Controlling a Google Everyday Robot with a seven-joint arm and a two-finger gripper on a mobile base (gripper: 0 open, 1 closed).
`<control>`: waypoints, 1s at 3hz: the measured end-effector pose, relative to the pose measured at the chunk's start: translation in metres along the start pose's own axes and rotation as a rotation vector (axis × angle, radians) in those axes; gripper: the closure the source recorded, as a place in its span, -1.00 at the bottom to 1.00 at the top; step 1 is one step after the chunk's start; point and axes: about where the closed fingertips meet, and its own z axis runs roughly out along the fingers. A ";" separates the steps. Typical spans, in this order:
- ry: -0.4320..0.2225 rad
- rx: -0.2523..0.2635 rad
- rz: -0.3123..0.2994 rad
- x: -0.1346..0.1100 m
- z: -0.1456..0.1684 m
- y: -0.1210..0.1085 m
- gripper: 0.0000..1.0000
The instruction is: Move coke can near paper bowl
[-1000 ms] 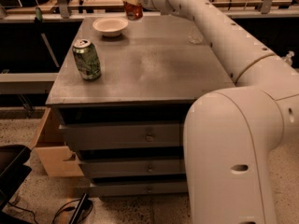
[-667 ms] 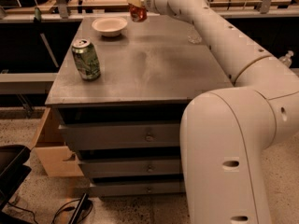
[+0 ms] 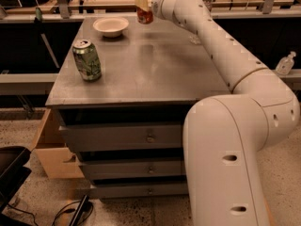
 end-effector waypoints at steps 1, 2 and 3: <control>-0.007 -0.010 -0.062 0.014 0.001 -0.011 1.00; 0.013 -0.031 -0.128 0.030 -0.001 -0.015 1.00; 0.029 -0.061 -0.152 0.048 0.003 -0.009 1.00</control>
Offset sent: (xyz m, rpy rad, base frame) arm 0.0048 -0.0276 -0.0483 -0.1964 -0.0858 0.0684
